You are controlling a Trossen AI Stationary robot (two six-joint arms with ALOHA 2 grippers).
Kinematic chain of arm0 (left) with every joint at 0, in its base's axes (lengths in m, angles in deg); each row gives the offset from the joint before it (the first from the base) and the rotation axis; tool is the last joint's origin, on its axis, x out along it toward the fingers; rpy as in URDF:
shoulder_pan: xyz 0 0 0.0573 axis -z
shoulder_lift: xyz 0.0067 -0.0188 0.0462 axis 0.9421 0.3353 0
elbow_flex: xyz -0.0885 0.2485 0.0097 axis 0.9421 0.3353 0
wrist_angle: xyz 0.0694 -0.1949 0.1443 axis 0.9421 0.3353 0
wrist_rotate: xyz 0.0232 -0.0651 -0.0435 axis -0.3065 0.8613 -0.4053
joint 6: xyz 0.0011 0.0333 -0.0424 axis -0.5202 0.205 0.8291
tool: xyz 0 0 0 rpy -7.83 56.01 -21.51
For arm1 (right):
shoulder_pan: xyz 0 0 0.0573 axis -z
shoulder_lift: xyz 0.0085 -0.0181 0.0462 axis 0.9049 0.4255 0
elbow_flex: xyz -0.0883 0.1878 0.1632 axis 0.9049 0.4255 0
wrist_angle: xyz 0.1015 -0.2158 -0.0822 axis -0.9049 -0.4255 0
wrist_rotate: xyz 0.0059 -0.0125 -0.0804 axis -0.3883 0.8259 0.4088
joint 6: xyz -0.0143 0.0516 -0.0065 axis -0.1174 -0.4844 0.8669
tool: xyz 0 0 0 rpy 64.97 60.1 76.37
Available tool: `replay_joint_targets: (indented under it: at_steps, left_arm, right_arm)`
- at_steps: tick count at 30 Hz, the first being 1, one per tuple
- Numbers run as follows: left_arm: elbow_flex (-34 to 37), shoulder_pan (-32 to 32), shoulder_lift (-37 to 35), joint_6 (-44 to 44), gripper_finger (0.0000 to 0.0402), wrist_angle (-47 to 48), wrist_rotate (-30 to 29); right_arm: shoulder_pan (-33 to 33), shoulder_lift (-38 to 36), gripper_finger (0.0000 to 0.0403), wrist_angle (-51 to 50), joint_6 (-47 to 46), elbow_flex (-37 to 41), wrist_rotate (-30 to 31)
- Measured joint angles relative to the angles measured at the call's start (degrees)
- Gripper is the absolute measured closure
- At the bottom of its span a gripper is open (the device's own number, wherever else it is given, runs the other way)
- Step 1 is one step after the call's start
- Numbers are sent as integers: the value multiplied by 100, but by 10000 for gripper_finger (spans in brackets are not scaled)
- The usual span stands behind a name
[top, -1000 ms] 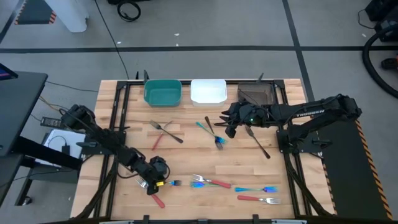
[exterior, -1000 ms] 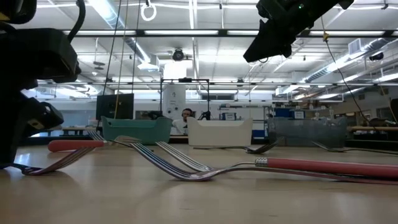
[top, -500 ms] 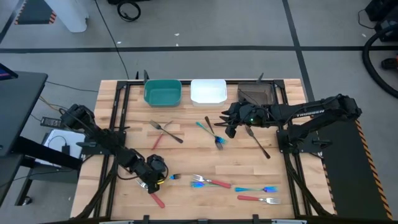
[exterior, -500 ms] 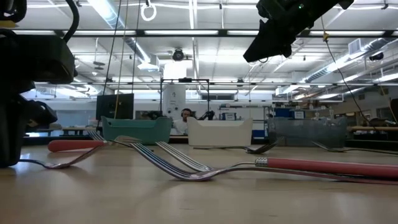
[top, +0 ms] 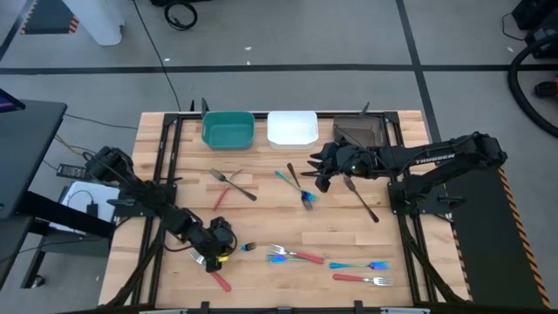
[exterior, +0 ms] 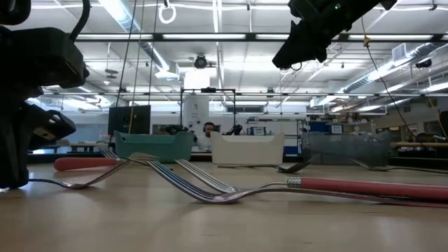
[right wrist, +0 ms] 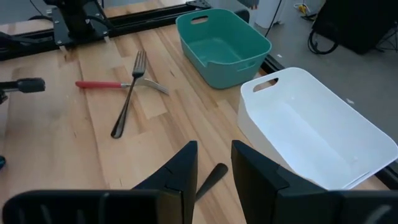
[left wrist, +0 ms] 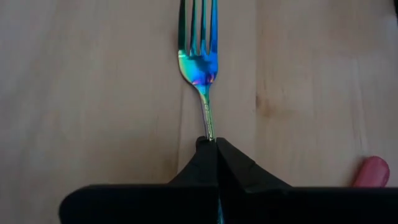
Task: Sort silverware by color (type)
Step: Put the iridescent blue fork into the green bin
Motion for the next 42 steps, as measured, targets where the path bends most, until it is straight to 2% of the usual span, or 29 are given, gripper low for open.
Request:
replay_joint_targets:
  at_steps: [14,22,28,33,42]
  left_arm:
    - [6,-443,-533,-480,401,-23,-32]
    - [-5,-436,-617,-92,401,-31,554]
    - [-7,-410,-571,155,366,-37,591]
    - [-10,-410,-571,199,336,-27,400]
    - [-16,-410,-214,308,329,99,468]
  right_arm:
    - [0,0,297,4,-20,0,-4]
    - [0,0,297,-5,-48,0,-13]
    - [0,0,297,-9,-112,0,-15]
    - [0,0,297,-8,-114,0,-16]
    - [0,0,297,-14,-111,0,-17]
